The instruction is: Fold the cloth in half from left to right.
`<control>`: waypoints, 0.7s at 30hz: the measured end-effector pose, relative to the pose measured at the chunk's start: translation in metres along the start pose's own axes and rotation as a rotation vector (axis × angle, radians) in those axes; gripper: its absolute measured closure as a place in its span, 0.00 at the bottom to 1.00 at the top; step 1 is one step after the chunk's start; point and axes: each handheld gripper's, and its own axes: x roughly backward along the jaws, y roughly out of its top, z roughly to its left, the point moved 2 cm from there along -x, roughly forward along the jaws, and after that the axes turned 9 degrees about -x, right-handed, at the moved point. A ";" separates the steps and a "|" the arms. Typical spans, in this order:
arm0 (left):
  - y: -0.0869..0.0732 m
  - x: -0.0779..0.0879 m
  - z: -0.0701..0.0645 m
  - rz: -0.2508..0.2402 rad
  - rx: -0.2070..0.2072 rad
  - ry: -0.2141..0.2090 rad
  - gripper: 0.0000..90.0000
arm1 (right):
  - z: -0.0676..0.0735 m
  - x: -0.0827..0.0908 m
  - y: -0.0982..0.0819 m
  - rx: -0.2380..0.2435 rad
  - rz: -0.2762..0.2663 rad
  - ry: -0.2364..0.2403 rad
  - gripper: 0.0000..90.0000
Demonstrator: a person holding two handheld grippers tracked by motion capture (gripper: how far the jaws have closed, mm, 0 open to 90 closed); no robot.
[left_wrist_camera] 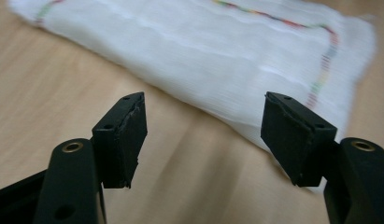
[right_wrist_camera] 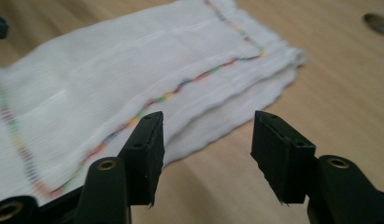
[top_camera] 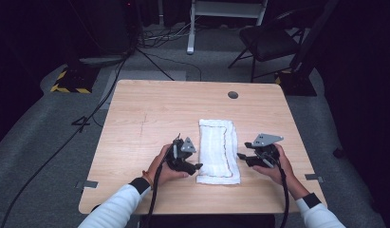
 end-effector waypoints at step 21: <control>0.043 -0.067 0.100 -0.002 0.119 0.156 0.37 | -0.050 -0.085 0.050 -0.135 0.037 -0.098 0.57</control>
